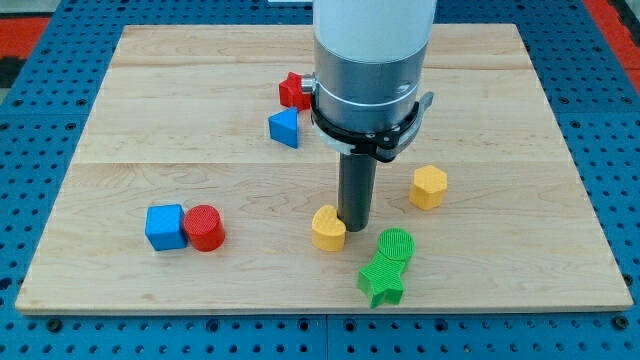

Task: Slide the yellow heart a bit left

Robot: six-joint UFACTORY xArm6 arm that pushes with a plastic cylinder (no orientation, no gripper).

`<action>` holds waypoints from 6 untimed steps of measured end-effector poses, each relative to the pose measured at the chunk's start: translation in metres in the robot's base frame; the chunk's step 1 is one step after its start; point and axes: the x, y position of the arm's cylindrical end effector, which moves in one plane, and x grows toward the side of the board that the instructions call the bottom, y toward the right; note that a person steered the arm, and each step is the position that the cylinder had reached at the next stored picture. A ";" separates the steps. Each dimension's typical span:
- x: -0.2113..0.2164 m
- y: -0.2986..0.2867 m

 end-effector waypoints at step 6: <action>0.060 -0.046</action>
